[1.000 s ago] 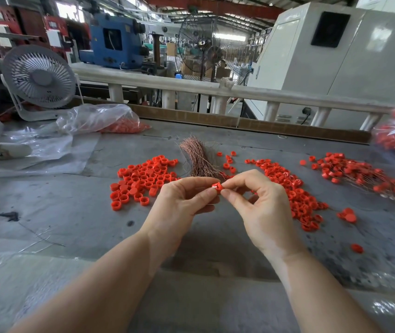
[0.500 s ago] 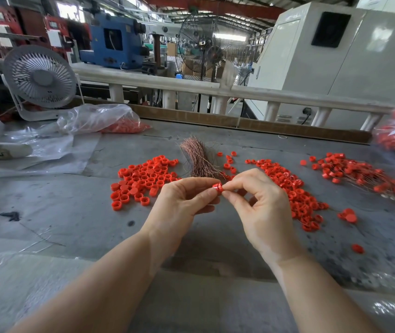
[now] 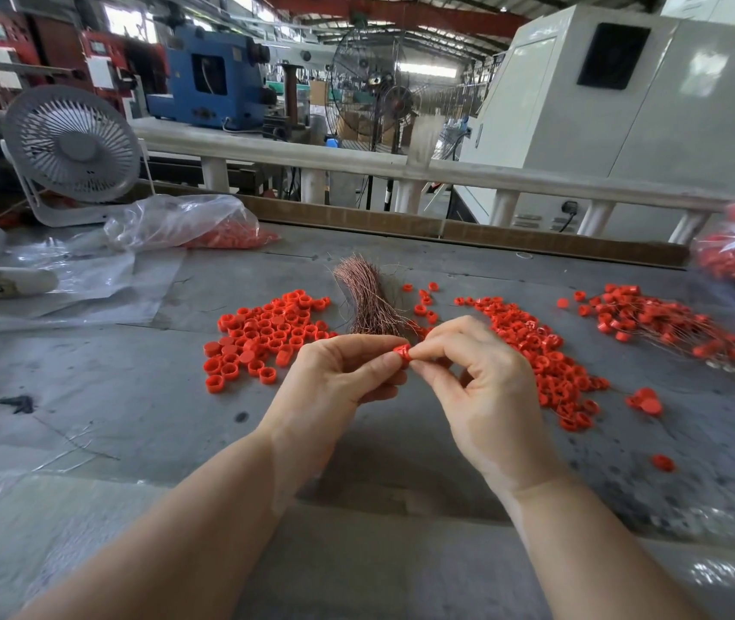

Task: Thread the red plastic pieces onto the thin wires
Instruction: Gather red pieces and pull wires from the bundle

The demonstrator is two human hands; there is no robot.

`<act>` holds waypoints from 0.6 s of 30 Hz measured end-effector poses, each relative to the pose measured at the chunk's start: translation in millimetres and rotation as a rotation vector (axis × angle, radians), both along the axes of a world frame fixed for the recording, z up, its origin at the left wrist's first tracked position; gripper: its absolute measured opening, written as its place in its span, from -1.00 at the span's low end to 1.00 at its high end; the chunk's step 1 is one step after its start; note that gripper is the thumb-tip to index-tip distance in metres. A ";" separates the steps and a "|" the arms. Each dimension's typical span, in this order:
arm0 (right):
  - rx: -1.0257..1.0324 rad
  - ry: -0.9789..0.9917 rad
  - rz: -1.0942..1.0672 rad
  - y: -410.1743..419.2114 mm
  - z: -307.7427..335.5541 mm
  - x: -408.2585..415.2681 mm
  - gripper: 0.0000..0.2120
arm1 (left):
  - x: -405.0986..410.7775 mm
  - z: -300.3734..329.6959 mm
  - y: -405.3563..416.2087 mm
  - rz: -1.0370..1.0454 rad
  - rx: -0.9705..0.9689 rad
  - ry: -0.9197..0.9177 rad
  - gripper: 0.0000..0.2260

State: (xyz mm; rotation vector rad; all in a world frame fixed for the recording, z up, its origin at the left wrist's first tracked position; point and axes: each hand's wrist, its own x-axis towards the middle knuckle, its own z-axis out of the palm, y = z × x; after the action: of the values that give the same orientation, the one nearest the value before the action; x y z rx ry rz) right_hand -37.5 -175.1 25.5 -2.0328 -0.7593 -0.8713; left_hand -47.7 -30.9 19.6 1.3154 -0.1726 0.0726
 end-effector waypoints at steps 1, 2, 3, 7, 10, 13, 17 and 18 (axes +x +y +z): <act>0.012 0.010 0.008 0.1 0.0 0.5 -0.95 | 0.1 0.1 -0.2 0.002 -0.001 0.001 -0.81; 0.024 0.020 0.016 0.2 -0.2 0.9 -0.95 | 0.2 0.3 -0.3 0.004 0.000 0.000 -0.82; 0.038 0.030 0.024 0.3 -0.4 1.3 -0.96 | 0.3 0.6 -0.5 0.007 0.001 0.000 -0.84; 0.082 0.061 0.054 0.9 -1.0 1.6 -0.96 | -1.0 1.7 -0.2 0.011 0.014 -0.021 -0.86; 0.084 0.059 0.057 0.9 -0.8 1.0 -0.96 | -2.3 2.4 -0.6 0.019 0.020 -0.034 -0.86; 0.074 0.048 0.051 1.6 -0.6 0.5 -0.97 | -2.9 2.6 -0.7 0.029 0.017 -0.035 -0.87; 0.015 -0.010 0.020 1.5 -1.4 0.3 -0.97 | -4.4 2.6 0.2 0.029 0.029 -0.032 -0.85; 0.001 -0.024 0.015 1.4 -1.8 0.3 -0.97 | -4.8 2.7 0.5 0.028 0.031 -0.031 -0.84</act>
State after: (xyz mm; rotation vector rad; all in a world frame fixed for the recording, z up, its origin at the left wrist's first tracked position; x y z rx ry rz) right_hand -37.2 -173.7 23.7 -2.0165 -0.7862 -0.8887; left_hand -52.5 -30.4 22.3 1.3484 -0.1829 0.1143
